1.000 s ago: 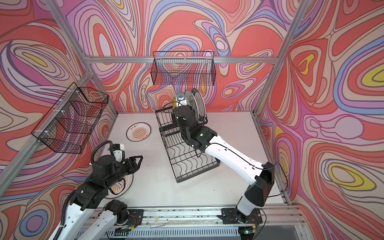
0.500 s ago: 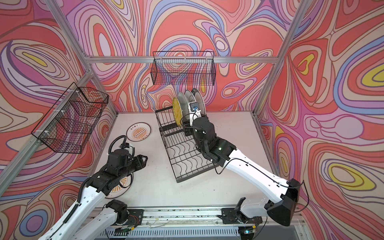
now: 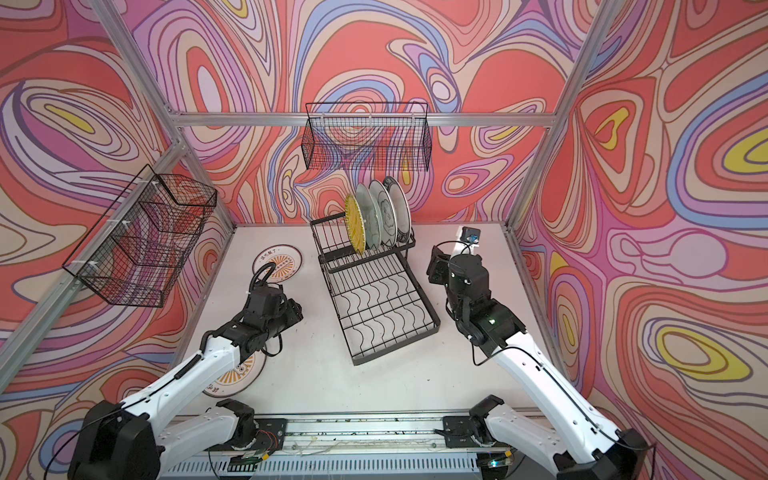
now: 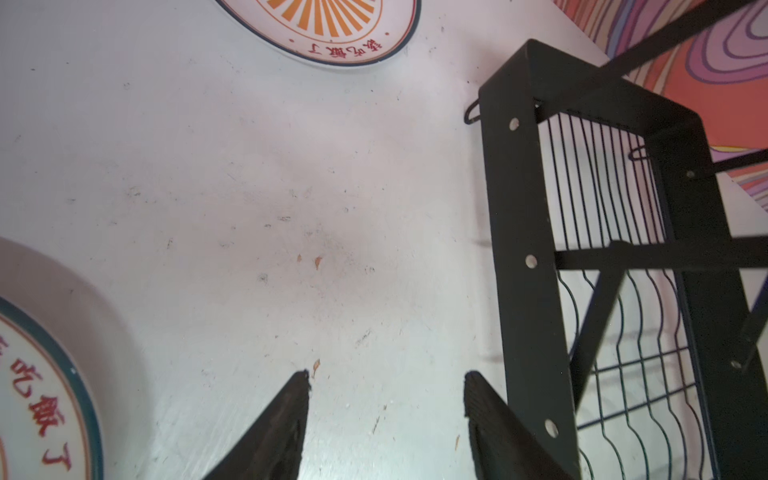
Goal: Load the plates into the dish rack
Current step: 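Withdraw the right gripper from the rack while the left gripper moves toward the sunburst plate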
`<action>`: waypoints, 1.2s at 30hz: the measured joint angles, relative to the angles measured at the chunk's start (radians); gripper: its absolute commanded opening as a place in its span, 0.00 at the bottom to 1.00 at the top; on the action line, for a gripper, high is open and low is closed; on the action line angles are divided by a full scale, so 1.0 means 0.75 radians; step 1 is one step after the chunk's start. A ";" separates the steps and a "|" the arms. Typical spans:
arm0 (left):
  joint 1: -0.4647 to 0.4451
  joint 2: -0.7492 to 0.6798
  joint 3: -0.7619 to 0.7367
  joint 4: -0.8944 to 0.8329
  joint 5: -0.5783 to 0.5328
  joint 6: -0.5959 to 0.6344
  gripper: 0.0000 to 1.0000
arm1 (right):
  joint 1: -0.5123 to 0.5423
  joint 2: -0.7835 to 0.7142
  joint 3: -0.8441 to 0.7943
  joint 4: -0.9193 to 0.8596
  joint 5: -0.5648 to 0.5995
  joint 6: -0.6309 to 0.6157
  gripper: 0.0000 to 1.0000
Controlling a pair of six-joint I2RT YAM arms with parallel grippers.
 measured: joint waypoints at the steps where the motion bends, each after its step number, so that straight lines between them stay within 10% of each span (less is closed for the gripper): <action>1: 0.004 0.041 0.000 0.034 -0.010 -0.013 0.64 | -0.055 0.011 -0.025 0.002 -0.041 0.017 0.65; 15: 0.152 0.546 0.110 0.451 0.008 -0.137 0.64 | -0.534 0.078 -0.213 0.141 -0.657 0.229 0.65; 36: 0.308 0.934 0.353 0.699 0.021 -0.339 0.58 | -0.584 0.070 -0.245 0.195 -0.808 0.242 0.65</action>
